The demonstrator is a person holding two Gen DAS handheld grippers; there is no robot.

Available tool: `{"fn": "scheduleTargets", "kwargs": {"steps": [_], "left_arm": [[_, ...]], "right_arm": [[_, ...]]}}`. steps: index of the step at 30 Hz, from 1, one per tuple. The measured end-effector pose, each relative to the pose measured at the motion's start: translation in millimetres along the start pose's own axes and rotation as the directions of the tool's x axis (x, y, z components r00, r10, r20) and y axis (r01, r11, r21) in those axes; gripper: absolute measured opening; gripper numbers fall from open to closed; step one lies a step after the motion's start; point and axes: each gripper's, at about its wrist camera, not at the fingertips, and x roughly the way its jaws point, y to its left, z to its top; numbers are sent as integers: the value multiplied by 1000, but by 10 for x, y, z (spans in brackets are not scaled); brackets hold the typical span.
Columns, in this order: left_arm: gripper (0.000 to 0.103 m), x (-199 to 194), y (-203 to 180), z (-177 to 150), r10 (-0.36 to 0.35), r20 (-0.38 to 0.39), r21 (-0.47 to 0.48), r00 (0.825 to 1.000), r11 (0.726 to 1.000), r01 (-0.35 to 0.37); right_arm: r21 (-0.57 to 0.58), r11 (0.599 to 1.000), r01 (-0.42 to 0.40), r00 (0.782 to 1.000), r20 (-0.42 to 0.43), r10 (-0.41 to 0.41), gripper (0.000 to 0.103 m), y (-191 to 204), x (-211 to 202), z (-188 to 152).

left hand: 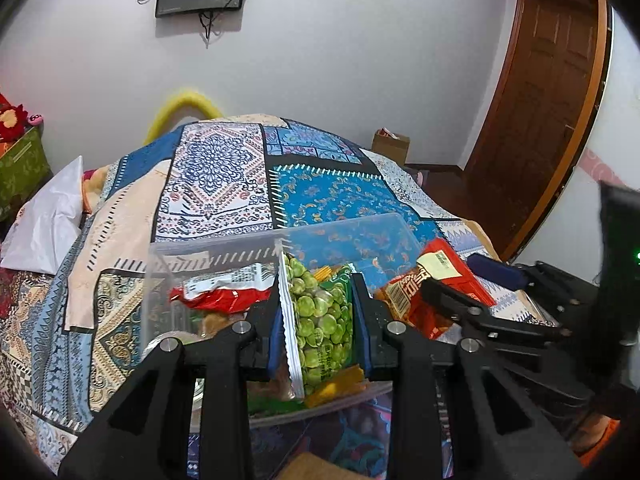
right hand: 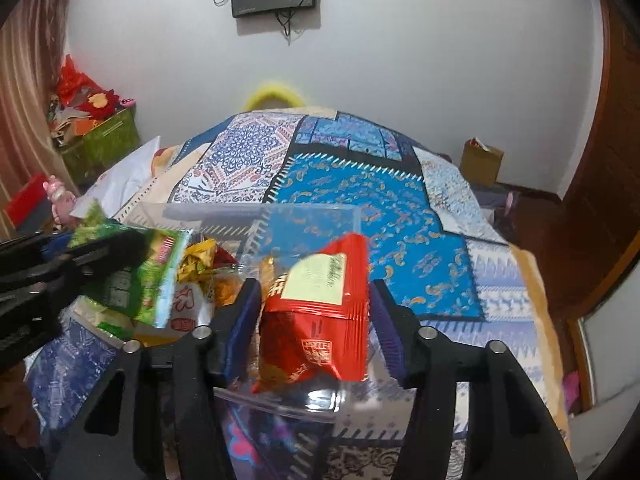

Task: Organize snacks
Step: 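Lower both bags into the clear box and open both tools, then grasp the square cracker cake with the left tool while the right tool grasps the purple-labelled coconut roll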

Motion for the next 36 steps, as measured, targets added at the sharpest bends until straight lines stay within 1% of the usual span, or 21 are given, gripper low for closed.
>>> {"fn": "scheduleTargets", "kwargs": {"steps": [8, 10, 11, 13, 14, 16, 17, 18, 19, 21, 22, 23, 25, 27, 32, 36], "left_arm": [[29, 292, -190, 55, -14, -32, 25, 999, 1000, 14], [29, 364, -237, 52, -5, -41, 36, 999, 999, 6], [29, 415, -263, 42, 11, -50, 43, 999, 999, -9], [31, 480, -290, 20, 20, -66, 46, 998, 999, -17], [35, 496, -296, 9, 16, -71, 47, 997, 999, -13], [54, 494, -299, 0, 18, -79, 44, 997, 999, -14], [65, 472, -298, -3, 21, -75, 40, 997, 999, -18], [65, 433, -298, -4, 21, -60, 38, 998, 999, -19], [65, 371, -305, -3, 26, -39, 46, 999, 999, -24], [66, 268, -327, 4, 39, -27, 65, 999, 997, -37], [66, 208, -327, 3, 39, -21, 69, 999, 997, -38], [66, 155, -327, -1, 38, -18, 69, 999, 997, -36], [66, 39, -310, -19, 36, -14, 67, 999, 997, -35], [66, -97, -271, -65, 37, -10, 59, 999, 998, -37], [67, -352, -185, -278, 34, -28, 47, 999, 998, -32], [67, -476, -126, -555, 46, -70, 58, 996, 997, -42]], "right_arm": [[60, 997, -51, 998, 28, 50, 55, -252, -207, -13], [76, 996, -56, 998, 37, 53, 55, -318, -274, -39], [82, 995, -61, 998, 38, 58, 55, -337, -287, -51], [92, 993, -70, 997, 35, 67, 55, -378, -299, -79], [95, 993, -70, 997, 33, 68, 55, -393, -309, -97], [97, 993, -68, 997, 32, 66, 55, -403, -324, -131], [99, 993, -71, 997, 29, 68, 56, -419, -332, -144], [101, 992, -76, 997, 24, 74, 56, -423, -335, -157], [103, 992, -79, 997, 21, 77, 56, -425, -340, -176], [105, 991, -78, 997, 16, 77, 57, -429, -347, -208], [107, 991, -79, 997, 13, 78, 59, -422, -354, -231], [109, 991, -80, 997, 10, 79, 63, -419, -362, -254], [111, 991, -80, 997, 3, 81, 65, -407, -392, -315], [109, 991, -78, 997, -7, 80, 66, -406, -418, -377], [114, 990, -88, 994, -56, 95, 70, -409, -481, -605], [97, 992, -83, 989, -115, 95, 73, -410, -464, -819]]}}
